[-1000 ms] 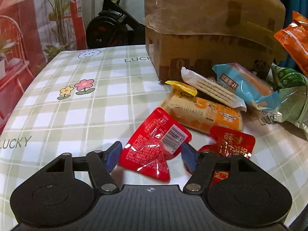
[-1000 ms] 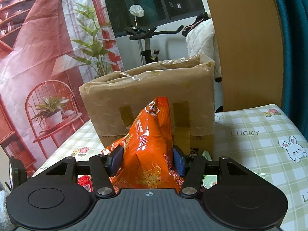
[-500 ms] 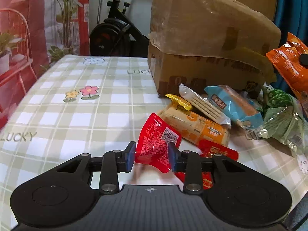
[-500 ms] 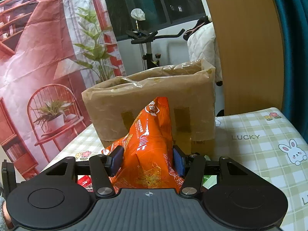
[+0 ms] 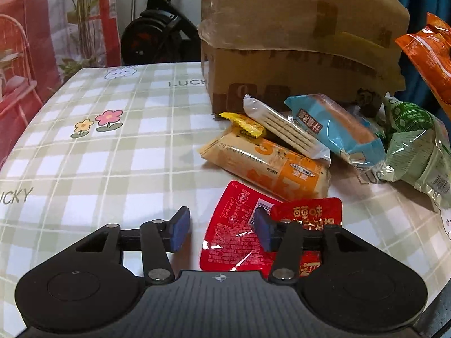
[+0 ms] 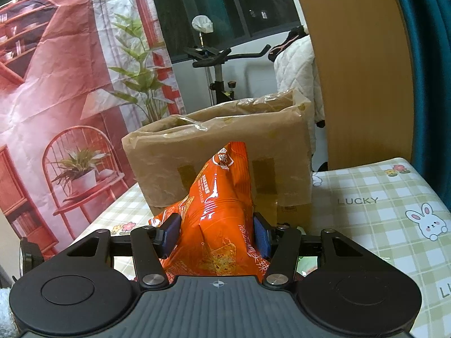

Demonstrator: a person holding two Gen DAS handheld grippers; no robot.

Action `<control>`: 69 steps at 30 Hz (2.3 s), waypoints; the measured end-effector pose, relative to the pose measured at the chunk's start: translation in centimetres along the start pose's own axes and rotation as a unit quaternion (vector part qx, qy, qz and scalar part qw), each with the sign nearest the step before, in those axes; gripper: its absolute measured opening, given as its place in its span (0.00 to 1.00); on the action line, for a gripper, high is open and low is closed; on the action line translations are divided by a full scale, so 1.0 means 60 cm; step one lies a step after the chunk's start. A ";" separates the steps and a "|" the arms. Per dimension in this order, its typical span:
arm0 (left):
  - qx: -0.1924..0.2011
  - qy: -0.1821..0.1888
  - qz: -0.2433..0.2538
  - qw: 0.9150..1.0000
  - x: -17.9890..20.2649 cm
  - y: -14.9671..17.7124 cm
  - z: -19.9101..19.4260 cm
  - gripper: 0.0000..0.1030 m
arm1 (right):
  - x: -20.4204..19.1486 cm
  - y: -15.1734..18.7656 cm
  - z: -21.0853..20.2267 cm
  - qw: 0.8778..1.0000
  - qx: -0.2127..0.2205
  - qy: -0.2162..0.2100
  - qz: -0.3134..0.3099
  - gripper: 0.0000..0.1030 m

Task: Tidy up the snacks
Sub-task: 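Carry the red packet and orange bag over the box and release both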

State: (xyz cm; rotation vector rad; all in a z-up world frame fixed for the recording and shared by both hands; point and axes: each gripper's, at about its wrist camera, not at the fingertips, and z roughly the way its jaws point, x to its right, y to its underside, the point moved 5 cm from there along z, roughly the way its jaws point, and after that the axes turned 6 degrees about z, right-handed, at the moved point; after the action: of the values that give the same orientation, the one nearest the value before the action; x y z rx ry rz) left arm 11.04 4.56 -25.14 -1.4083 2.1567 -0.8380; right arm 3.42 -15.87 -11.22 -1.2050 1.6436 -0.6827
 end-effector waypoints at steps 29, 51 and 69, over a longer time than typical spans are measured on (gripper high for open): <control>0.014 0.004 0.044 0.999 0.036 0.017 -0.006 0.63 | 0.008 0.008 0.011 1.000 -0.008 0.003 0.010 0.49; 0.147 -0.021 -0.017 0.989 -0.011 -0.121 -0.151 0.51 | -0.001 -0.076 -0.022 0.999 0.052 -0.018 -0.002 0.49; 0.221 0.007 0.015 0.975 0.060 -0.446 -0.125 0.51 | 0.015 -0.335 0.085 0.989 0.138 0.028 -0.045 0.49</control>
State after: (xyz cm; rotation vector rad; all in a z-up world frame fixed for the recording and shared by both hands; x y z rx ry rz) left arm 22.48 -4.93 -1.40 -1.1404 1.8416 -1.2258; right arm 16.01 -23.40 3.45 -1.0719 1.4899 -0.9744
